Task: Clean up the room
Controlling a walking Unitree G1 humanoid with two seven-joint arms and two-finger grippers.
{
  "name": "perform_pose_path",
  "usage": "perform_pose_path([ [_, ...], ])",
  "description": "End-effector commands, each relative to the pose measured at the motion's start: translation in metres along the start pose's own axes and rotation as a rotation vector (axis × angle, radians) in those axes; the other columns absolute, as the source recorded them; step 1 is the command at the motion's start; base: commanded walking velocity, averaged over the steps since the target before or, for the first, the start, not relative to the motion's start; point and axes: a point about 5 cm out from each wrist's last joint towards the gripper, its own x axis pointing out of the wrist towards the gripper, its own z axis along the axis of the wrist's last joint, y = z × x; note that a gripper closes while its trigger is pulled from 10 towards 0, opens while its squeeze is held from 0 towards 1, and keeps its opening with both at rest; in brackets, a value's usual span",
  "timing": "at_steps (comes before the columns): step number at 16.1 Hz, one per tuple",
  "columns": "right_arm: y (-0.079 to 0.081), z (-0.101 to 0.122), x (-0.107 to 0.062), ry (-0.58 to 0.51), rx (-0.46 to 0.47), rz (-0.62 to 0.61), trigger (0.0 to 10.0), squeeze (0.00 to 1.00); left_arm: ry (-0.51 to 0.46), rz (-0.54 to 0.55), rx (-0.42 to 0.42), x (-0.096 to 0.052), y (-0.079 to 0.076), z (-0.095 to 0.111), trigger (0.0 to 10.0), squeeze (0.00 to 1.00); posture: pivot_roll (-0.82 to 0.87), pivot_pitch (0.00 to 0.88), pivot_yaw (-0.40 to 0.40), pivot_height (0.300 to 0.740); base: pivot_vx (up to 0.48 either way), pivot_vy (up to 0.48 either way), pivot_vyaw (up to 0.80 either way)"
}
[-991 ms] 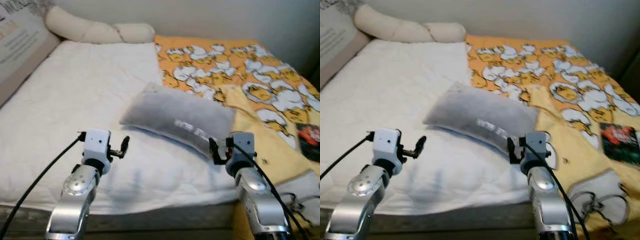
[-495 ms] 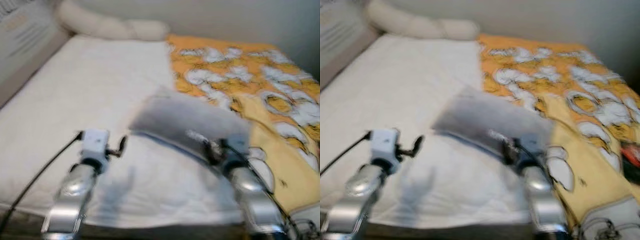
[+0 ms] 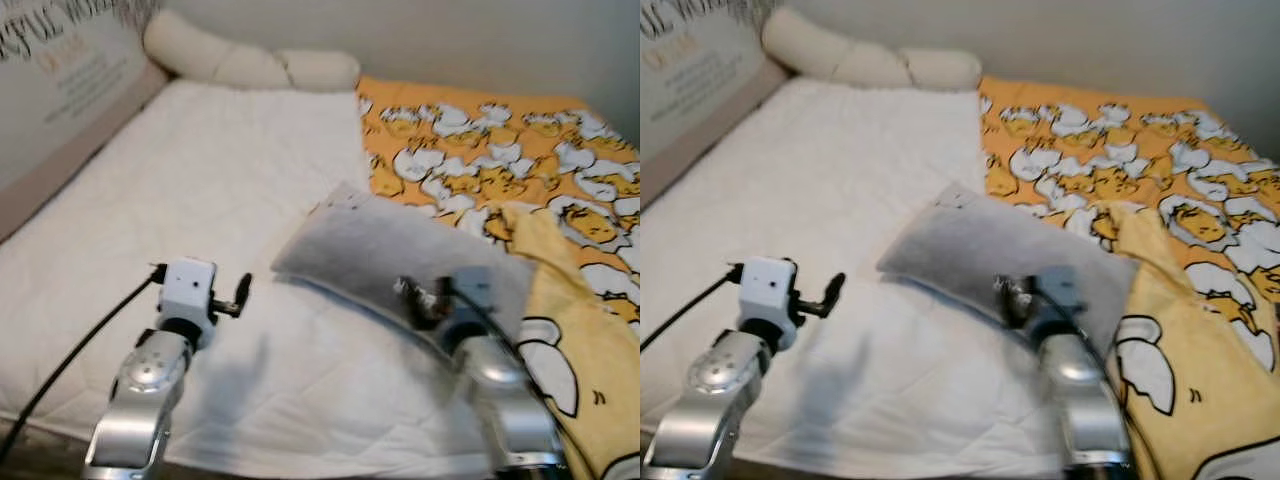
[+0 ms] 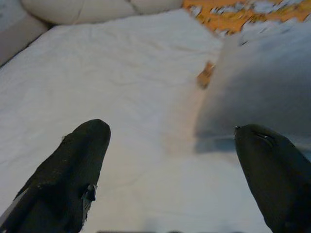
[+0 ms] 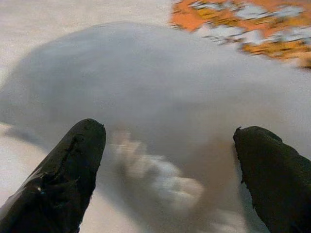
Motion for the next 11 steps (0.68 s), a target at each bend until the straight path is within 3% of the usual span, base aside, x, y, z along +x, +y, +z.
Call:
perform_pose_path([
  [1, -0.009, 0.008, -0.001, -0.037, 0.006, -0.026, 10.0, 0.0, -0.015, -0.023, 0.013, 0.001, -0.004, 0.004, 10.0, 0.0, 0.07, 0.0, -0.039, 0.74, 0.0, 0.0, 0.0],
  [4, -0.019, 0.02, 0.001, -0.089, 0.056, -0.086, 10.0, 0.0, -0.024, -0.05, 0.04, 0.001, -0.006, 0.007, 10.0, 0.0, 0.07, 0.0, -0.034, 0.74, 0.0, 0.0, 0.0],
  [6, -0.042, 0.031, 0.002, -0.128, -0.017, -0.168, 10.0, 0.0, -0.019, -0.066, 0.05, 0.0, -0.006, 0.006, 10.0, 0.0, 0.06, 0.0, -0.022, 0.74, 0.0, 0.0, 0.0],
  [7, -0.075, 0.031, 0.003, -0.064, -0.102, -0.269, 10.0, 0.0, -0.001, -0.092, 0.089, -0.001, -0.006, 0.003, 10.0, 0.0, 0.05, 0.0, -0.011, 0.74, 0.0, 0.0, 0.0],
  [9, -0.104, 0.024, 0.0, 0.027, -0.185, -0.337, 10.0, 0.0, 0.01, -0.107, 0.106, -0.002, -0.004, 0.001, 10.0, 0.0, 0.04, 0.0, -0.01, 0.74, 0.0, 0.0, 0.0],
  [11, -0.117, 0.009, -0.001, 0.158, -0.286, -0.331, 10.0, 0.0, 0.015, -0.114, 0.106, -0.003, -0.003, 0.0, 10.0, 0.0, 0.04, 0.0, -0.012, 0.74, 0.0, 0.0, 0.0],
])
